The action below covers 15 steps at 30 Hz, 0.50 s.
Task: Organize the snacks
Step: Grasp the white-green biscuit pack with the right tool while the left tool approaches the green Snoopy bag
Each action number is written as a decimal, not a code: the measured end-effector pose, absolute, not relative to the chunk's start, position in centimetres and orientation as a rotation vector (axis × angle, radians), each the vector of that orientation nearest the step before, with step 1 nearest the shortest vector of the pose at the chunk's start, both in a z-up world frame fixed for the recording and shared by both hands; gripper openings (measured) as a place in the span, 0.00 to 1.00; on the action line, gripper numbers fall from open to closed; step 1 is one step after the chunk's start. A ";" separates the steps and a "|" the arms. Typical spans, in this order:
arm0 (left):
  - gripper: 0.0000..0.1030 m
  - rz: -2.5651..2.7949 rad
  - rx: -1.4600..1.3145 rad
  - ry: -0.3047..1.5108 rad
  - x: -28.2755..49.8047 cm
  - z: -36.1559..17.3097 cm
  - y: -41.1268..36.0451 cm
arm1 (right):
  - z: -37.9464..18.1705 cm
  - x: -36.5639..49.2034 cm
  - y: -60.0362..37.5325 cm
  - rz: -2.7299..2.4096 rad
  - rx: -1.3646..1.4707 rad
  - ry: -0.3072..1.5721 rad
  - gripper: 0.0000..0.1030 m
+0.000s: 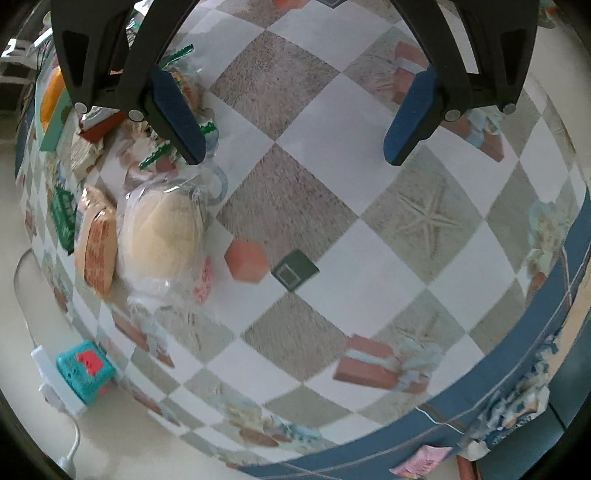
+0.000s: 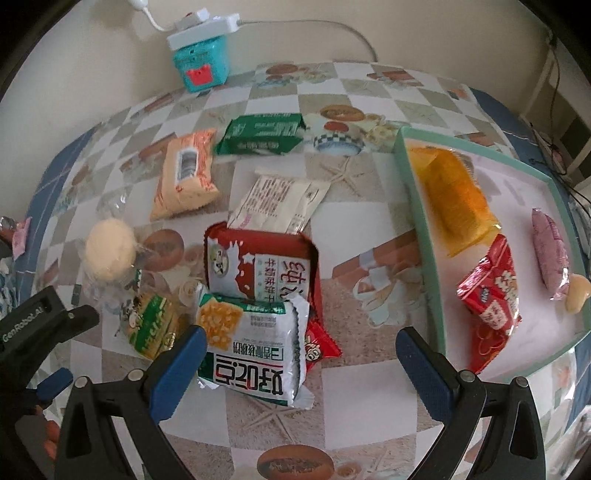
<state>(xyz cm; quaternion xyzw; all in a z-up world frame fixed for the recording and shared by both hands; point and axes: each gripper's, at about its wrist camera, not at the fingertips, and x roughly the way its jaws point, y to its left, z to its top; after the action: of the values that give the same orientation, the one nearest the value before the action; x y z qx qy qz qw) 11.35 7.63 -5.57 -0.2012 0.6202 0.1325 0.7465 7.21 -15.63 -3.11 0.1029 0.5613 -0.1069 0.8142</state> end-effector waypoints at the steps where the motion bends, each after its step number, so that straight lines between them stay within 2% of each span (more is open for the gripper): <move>1: 0.94 0.289 -0.435 1.362 11.4 -5.7 7.5 | -3.2 7.3 -15.6 -0.225 0.217 1.202 1.00; 15: 0.94 0.285 -0.415 1.346 11.4 -5.0 7.0 | -4.1 7.6 -13.7 -0.193 0.144 1.212 1.00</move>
<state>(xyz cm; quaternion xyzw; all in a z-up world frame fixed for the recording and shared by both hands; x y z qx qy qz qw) 11.36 7.01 -4.98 -0.1902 0.6164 0.1307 0.7528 7.60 -13.68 -4.07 0.0674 0.5680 -0.0904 0.8153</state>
